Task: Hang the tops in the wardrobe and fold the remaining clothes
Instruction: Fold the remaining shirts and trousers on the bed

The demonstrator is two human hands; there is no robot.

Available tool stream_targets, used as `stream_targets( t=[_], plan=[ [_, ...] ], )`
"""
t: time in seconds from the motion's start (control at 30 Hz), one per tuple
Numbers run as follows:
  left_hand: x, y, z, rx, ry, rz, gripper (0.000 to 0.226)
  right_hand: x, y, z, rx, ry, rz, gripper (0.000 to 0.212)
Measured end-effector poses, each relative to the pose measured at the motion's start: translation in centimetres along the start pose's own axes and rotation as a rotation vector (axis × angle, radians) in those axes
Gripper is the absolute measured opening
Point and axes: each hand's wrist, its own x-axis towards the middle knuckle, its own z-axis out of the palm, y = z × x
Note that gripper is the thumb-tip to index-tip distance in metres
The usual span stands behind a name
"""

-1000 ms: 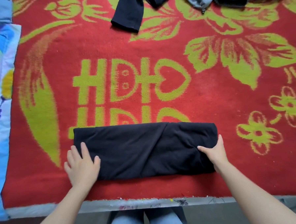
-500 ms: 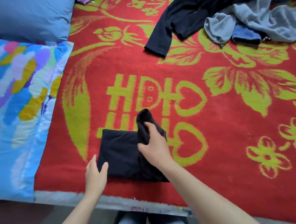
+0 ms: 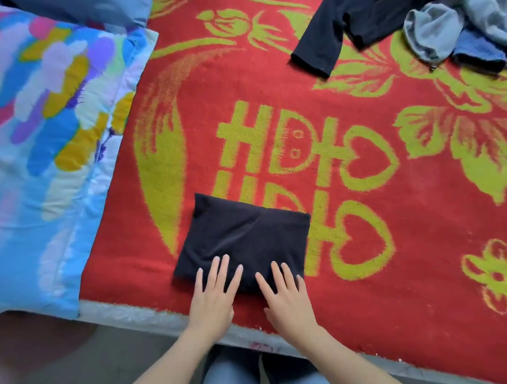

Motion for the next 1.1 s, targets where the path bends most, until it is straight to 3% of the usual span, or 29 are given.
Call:
stream_targets(
  t=[0.1, 0.27, 0.37, 0.53, 0.63, 0.73, 0.8, 0.93, 1.1],
  plan=[
    [1.1, -1.7, 1.1, 0.097, 0.033, 0.069, 0.118, 1.1, 0.6, 1.8, -0.119, -0.019, -0.054, 0.104],
    [2.1, -4.2, 2.0, 0.160, 0.075, 0.203, 0.118, 2.9, 1.8, 3.3, -0.230, 0.140, -0.164, 0.091],
    [2.4, -4.4, 2.0, 0.146, 0.083, 0.197, 0.119, 3.4, 2.7, 3.1, -0.255, 0.279, -0.238, 0.074],
    [3.3, -3.2, 1.6, 0.129, 0.098, 0.134, 0.115, 5.3, 3.3, 1.1, -0.185, 0.388, -0.319, 0.065],
    [4.0, -2.4, 0.8, 0.141, 0.128, 0.085, 0.092, 5.0, 3.9, -1.1, -0.147, 0.489, -0.373, 0.044],
    [4.5, -1.7, -0.3, 0.027, 0.296, 0.090, 0.054, 3.9, 4.6, -3.8, -0.177, 0.564, -0.441, 0.039],
    [4.7, -1.5, -1.6, -0.036, 0.373, 0.107, 0.051, 3.4, 4.9, -5.6, -0.215, 0.579, -0.468, 0.043],
    [3.2, -1.4, -6.3, -0.012, 0.460, 0.094, 0.049, 2.3, 4.2, -9.8, -0.235, 0.509, -0.538, 0.074],
    [-5.4, -2.8, -12.2, 0.077, 0.520, -0.188, 0.052, 1.5, -2.0, -15.0, -0.297, 0.490, -0.814, 0.074]
  ],
)
